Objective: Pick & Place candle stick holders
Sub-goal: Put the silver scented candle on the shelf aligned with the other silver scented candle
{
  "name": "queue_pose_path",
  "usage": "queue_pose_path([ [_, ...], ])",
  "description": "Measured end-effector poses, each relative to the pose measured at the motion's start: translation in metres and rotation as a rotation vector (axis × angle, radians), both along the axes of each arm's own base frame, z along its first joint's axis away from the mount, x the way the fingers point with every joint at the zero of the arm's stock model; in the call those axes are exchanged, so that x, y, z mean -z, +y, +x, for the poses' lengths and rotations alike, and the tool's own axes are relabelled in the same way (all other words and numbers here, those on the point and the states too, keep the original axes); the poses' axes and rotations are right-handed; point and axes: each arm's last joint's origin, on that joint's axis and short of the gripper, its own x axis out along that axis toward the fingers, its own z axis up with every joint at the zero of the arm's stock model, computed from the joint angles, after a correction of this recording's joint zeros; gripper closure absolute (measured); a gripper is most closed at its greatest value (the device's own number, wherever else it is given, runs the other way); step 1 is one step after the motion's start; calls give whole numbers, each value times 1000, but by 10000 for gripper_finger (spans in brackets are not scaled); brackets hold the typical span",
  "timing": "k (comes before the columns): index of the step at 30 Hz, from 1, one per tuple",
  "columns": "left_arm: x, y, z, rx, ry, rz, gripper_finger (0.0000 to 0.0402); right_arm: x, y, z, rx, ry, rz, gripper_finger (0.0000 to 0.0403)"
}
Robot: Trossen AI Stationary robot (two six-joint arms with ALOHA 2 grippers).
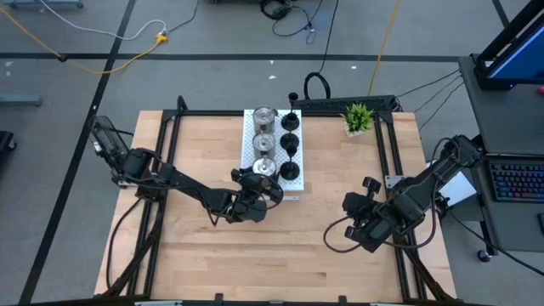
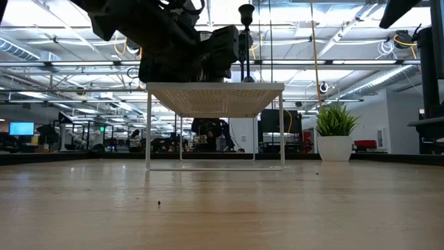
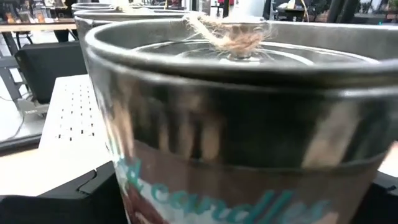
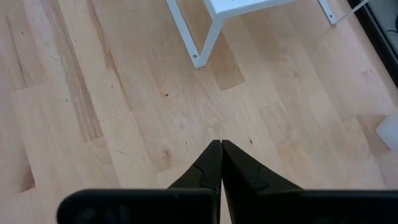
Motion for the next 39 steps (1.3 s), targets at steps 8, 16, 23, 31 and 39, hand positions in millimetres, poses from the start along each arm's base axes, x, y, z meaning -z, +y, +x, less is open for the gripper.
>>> queue_pose_path([
  [8,-10,2,-2,18,25,17,24,0,0,0,1,-4,4,402],
  [16,-17,2,-6,37,51,19,14,0,1,0,0,-6,5,402],
  [23,-35,5,-10,34,45,41,21,0,1,1,0,-7,6,402],
  [31,-53,12,-14,27,49,71,23,0,1,1,0,-12,10,403],
  [39,-76,16,-18,68,47,111,23,0,1,1,0,-14,12,403],
])
